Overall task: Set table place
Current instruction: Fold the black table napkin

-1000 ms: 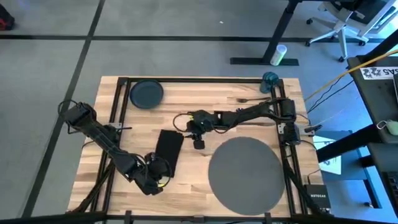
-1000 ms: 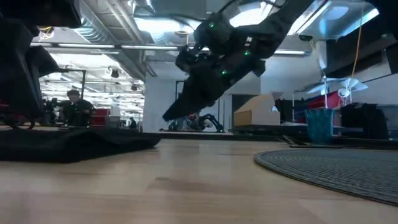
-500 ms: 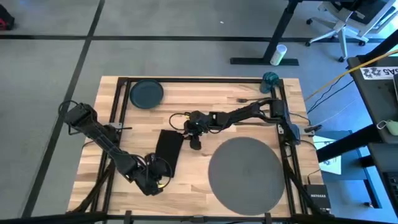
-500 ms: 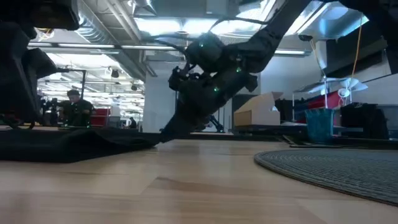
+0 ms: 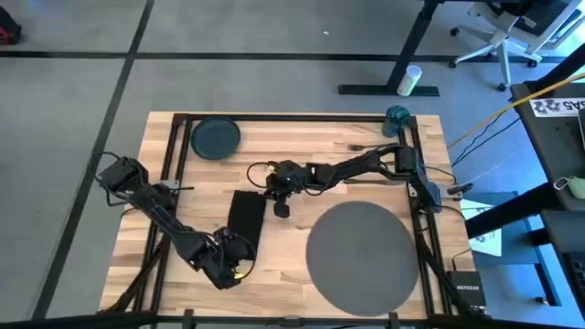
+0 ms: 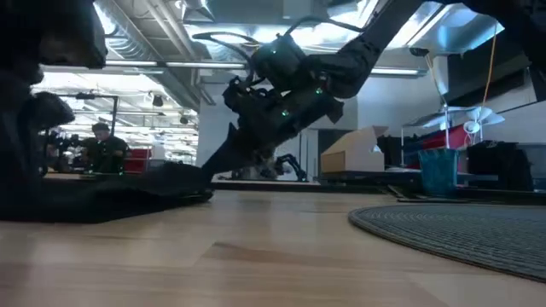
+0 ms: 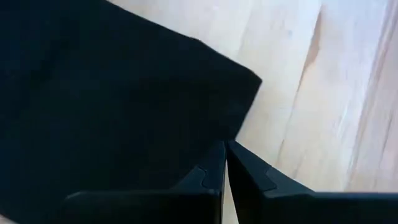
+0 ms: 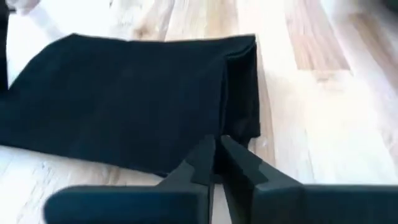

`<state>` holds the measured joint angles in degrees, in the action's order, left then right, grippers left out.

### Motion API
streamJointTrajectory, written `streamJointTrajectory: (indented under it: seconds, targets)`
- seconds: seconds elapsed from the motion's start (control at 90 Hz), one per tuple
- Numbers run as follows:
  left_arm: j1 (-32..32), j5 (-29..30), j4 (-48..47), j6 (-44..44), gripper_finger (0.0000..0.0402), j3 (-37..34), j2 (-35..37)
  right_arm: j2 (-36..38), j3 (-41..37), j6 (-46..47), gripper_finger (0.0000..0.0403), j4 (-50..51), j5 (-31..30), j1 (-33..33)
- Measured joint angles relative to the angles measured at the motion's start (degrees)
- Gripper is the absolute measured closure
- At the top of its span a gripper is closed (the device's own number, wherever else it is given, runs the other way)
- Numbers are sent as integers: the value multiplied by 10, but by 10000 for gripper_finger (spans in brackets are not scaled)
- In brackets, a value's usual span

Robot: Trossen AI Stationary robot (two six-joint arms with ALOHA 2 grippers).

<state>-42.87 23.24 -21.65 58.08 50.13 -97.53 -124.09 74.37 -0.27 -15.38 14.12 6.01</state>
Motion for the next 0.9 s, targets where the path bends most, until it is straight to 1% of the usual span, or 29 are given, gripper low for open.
streamJointTrajectory:
  seconds: [0.256,0.556,0.633,0.711,0.9]
  targets:
    - [-10,-3,18,4,401,0,-9,0,10,-2,402,4,-10,4]
    - [-23,-4,17,20,401,0,-9,0,10,-2,398,66,-5,5]
    - [-23,-4,17,20,402,0,-9,0,10,-1,385,71,-4,5]
    - [-23,-3,17,20,401,0,-9,0,10,-1,363,71,-4,5]
    - [-23,-3,17,20,402,0,-9,0,10,17,287,61,-7,7]
